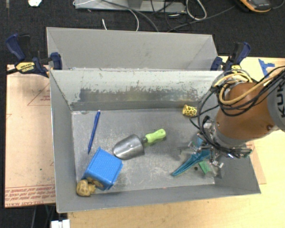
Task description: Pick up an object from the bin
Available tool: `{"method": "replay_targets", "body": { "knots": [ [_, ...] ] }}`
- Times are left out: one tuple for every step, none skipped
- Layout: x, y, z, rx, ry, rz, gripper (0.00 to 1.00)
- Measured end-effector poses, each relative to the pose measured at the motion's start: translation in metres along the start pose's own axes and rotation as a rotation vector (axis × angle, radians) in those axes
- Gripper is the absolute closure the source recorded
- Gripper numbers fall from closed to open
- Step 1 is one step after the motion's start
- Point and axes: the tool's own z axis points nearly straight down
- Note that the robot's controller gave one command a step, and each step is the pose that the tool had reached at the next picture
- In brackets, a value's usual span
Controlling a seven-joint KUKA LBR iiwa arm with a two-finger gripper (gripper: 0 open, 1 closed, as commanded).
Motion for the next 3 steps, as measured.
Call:
{"method": "replay_targets", "body": {
  "knots": [
    [-0.009,-0.077,0.024,-0.003,-0.003,0.029,1.0],
    [-0.009,-0.077,0.024,-0.003,-0.003,0.029,1.0],
    [-0.008,-0.074,-0.014,-0.012,0.002,0.03,1.0]
  ]
}}
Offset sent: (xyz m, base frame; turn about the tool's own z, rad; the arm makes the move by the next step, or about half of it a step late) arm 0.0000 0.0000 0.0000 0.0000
